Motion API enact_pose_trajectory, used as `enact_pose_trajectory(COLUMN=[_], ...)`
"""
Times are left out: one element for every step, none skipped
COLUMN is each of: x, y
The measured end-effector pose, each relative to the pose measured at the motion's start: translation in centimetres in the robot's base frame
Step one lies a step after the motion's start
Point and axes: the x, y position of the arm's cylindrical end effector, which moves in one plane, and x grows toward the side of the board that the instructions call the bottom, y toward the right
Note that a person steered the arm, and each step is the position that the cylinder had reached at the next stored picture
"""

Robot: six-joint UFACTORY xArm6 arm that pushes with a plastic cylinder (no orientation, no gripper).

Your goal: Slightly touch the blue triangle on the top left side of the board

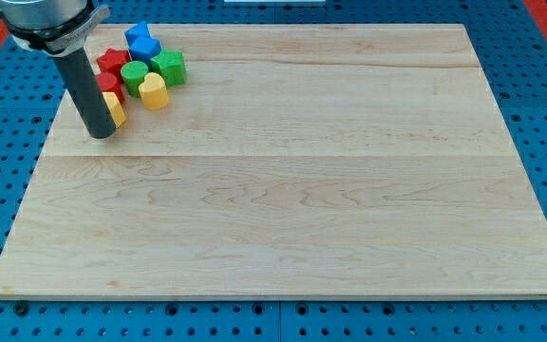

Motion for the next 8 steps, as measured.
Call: enact_pose_trajectory(x=[2.8,4.9,2.5,0.4,-2.0,-3.4,-2.5,-2.9], y=[-1.6,-6.2,-6.1,-1.5,1.6,4.9,5.2,8.5])
